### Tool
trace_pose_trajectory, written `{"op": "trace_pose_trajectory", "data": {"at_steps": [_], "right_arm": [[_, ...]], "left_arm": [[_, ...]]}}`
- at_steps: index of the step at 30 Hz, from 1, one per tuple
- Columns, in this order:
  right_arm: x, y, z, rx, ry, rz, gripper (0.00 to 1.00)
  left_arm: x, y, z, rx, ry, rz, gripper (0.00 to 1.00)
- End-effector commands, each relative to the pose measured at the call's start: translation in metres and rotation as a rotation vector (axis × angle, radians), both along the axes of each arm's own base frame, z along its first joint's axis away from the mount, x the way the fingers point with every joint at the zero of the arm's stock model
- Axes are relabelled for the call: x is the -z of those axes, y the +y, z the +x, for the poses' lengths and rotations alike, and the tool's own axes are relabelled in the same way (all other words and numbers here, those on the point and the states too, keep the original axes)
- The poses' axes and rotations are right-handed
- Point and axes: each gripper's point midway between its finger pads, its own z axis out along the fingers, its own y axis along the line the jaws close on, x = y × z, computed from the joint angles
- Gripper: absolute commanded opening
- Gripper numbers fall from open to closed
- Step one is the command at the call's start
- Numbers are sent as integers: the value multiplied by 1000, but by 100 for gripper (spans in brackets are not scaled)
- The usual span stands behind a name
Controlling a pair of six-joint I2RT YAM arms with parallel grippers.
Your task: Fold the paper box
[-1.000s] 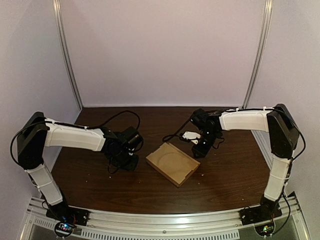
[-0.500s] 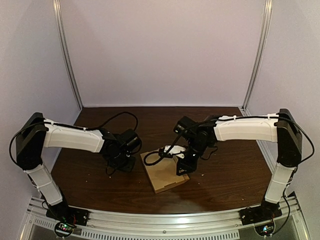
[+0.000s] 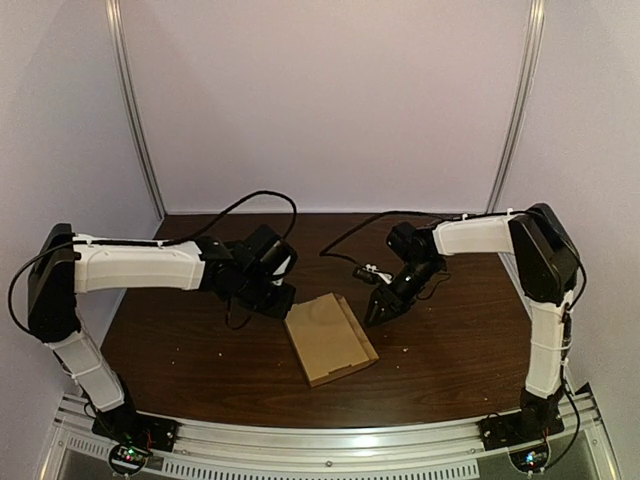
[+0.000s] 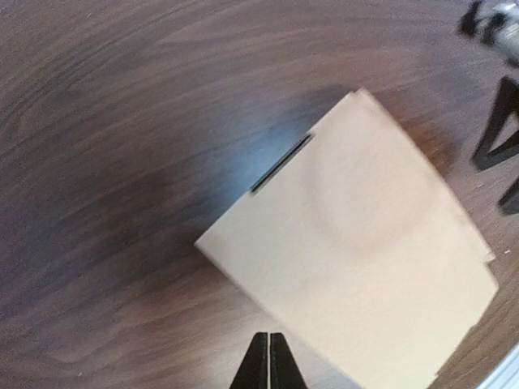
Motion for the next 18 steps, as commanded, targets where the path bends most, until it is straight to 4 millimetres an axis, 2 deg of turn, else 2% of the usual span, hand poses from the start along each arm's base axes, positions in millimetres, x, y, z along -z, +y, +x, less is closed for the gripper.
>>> {"op": "trace_pose_trajectory", "data": {"at_steps": [1, 7, 18], "right_arm": [[0, 12, -2, 31, 183, 58, 54], [20, 12, -2, 49, 241, 22, 55], [38, 18, -7, 64, 371, 39, 56]], "left_arm": [[-10, -53, 13, 113, -5, -110, 5], [14, -66, 13, 138, 51, -94, 3], [62, -56, -2, 117, 168, -29, 0]]}}
